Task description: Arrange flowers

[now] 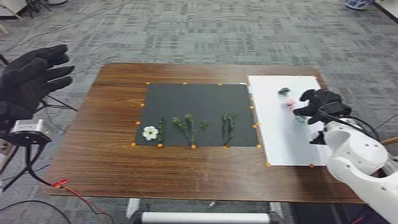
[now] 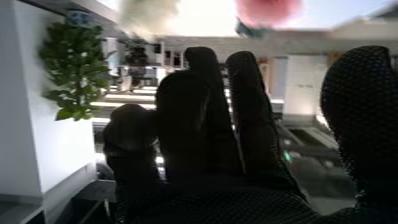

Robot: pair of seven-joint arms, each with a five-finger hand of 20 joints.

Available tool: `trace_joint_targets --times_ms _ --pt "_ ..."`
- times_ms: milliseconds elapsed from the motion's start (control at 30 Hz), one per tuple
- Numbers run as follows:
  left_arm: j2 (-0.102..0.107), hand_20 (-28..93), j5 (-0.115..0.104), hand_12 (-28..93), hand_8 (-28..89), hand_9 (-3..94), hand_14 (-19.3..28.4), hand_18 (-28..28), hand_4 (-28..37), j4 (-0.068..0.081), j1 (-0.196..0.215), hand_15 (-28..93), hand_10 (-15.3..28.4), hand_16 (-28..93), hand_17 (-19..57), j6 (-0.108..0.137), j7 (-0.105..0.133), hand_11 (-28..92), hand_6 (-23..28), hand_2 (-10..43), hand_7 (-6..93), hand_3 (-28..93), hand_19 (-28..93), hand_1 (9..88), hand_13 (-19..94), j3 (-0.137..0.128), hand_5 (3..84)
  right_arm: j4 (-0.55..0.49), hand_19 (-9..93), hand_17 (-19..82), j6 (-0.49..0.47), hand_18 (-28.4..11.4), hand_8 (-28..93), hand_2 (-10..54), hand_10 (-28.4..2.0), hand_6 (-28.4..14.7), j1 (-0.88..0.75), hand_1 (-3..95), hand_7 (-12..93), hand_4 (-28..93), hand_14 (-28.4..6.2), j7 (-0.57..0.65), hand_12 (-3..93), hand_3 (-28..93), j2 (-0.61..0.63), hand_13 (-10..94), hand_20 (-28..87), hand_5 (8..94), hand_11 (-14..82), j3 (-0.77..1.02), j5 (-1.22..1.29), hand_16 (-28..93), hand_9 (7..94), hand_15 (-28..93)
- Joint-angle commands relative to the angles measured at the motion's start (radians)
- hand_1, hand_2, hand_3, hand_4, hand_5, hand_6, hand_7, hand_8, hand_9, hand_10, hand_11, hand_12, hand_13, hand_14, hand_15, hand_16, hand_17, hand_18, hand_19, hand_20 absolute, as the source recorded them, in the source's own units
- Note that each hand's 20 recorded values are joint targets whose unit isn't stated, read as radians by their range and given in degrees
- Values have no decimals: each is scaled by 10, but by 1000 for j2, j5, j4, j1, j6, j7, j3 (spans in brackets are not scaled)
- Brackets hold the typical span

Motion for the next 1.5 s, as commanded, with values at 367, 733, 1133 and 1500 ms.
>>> trace_joint_targets --times_ms 367,733,1133,1500 --pt "-11 123 -4 148 -120 158 139 200 -283 -5 22 467 108 -65 -102 2 -5 290 25 -53 270 695 393 239 93 -16 236 5 881 317 -13 -207 -147 -95 -109 0 -45 260 272 -283 -104 30 233 831 2 538 570 520 300 -7 -31 306 555 751" --pt "-17 123 -4 148 -120 158 139 200 -283 -11 29 466 109 -66 -102 3 -2 291 25 -51 272 692 393 239 93 -20 236 38 882 317 -28 -206 -145 -95 -113 -7 42 258 265 -283 -103 4 230 836 -28 541 570 499 309 -87 -31 308 543 750" --pt "-26 123 -4 148 -121 158 138 200 -283 -14 37 465 108 -65 -102 12 -6 291 25 -52 271 693 393 239 93 -27 236 91 878 341 -56 -185 -58 -95 -79 25 67 400 418 -283 -74 -1 415 812 -66 584 551 557 375 -168 -49 325 614 740" --pt "-29 123 -3 147 -121 158 139 200 -283 -12 34 466 109 -66 -102 6 -5 291 24 -52 272 694 393 240 93 -27 236 46 893 381 -45 -185 20 -95 -52 41 42 496 499 -283 -54 0 556 797 -57 676 543 689 292 -130 -36 416 771 693"
